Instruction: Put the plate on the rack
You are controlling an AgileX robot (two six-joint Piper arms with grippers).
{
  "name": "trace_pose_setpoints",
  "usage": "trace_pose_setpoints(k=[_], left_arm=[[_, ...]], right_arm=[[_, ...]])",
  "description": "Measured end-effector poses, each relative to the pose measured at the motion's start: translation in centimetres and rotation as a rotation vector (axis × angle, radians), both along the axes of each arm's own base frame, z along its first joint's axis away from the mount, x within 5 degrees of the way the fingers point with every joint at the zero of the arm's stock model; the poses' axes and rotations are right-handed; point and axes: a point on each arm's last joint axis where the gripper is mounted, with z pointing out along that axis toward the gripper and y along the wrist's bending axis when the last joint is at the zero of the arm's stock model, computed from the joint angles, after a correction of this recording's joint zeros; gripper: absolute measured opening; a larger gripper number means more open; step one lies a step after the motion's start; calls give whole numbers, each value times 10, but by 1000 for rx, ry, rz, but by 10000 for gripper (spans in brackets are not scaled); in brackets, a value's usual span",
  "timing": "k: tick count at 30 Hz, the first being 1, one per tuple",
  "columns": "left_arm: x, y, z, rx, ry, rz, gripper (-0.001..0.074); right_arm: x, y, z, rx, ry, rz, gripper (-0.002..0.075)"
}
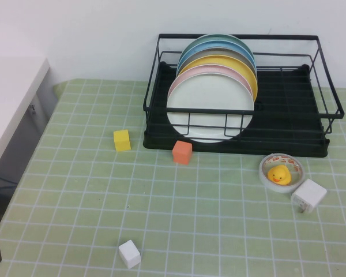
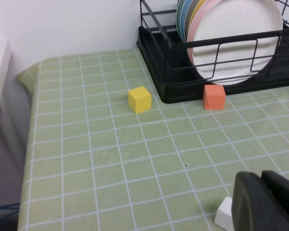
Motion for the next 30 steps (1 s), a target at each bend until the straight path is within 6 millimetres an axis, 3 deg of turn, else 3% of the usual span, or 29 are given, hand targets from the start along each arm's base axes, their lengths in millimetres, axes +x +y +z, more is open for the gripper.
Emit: trace_pose_setpoints(k=[19, 30], left_arm=[[-1, 0, -5, 13, 43, -3, -1], [-2, 18, -14, -36, -109, 251, -1]], right_arm=[[0, 0, 0, 3, 3, 0, 0], [0, 1, 0, 10, 5, 1, 0]])
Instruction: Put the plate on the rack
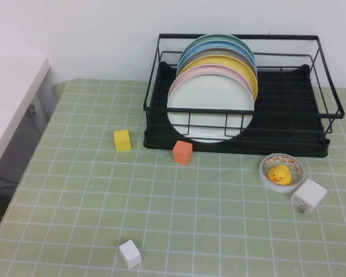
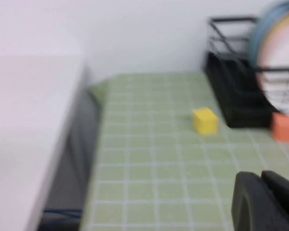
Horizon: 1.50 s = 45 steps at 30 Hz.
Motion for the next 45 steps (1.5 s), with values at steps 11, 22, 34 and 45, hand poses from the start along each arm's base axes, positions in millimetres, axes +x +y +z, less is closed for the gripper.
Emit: trace_pose_setpoints(k=[11, 22, 34, 45], left_arm=[[11, 1, -24, -46, -210, 76, -1], [11, 1, -27, -51, -214, 74, -1], [7, 1, -27, -54, -230, 76, -1], [3, 2, -24, -57, -273, 75, -1]], right_arm=[[0, 0, 0, 4, 4, 1, 0], [0, 0, 0, 3, 5, 1, 0], [0, 0, 0, 3, 5, 1, 0], [0, 0, 0, 3, 5, 1, 0]])
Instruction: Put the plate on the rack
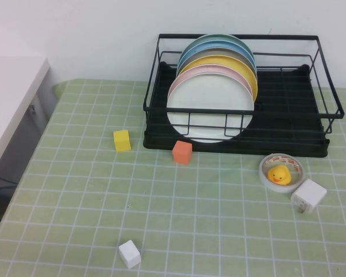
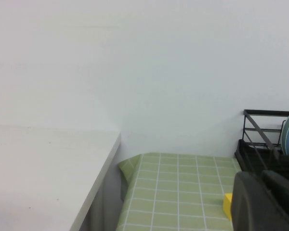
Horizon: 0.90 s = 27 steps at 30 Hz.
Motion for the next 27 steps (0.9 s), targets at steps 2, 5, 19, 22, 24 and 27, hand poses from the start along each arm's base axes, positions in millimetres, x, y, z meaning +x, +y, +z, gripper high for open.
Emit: trace_pose_setpoints(k=[2, 5, 19, 22, 24, 27], left_arm=[[-1, 0, 0, 0, -4, 0, -1], [-1, 0, 1, -1, -12, 0, -1], [-1, 1, 0, 0, -5, 17, -1], [1, 2, -1, 0, 13, 35, -1], [4, 2, -3, 1, 44, 41, -1], [9, 2, -6, 2, 91, 41, -1]], right_arm=[[0, 0, 0, 0, 0, 0, 0], [0, 0, 0, 0, 0, 0, 0], [0, 0, 0, 0, 0, 0, 0], [0, 0, 0, 0, 0, 0, 0], [0, 0, 0, 0, 0, 0, 0], [0, 0, 0, 0, 0, 0, 0]])
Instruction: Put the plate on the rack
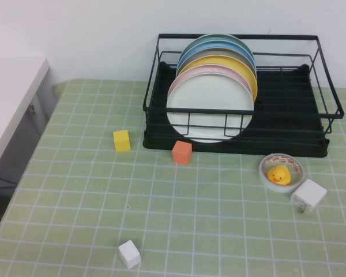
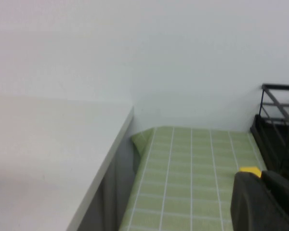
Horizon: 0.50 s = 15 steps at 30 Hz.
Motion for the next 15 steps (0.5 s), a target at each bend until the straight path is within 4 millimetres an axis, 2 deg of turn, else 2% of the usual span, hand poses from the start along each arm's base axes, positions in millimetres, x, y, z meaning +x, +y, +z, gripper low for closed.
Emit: trace_pose_setpoints(k=[7, 15], left_arm=[[4, 0, -3, 0, 40, 0, -1], [-1, 0, 0, 0, -7, 0, -1]], right_arm=[[0, 0, 0, 0, 0, 0, 0], [0, 0, 0, -1, 2, 0, 0]])
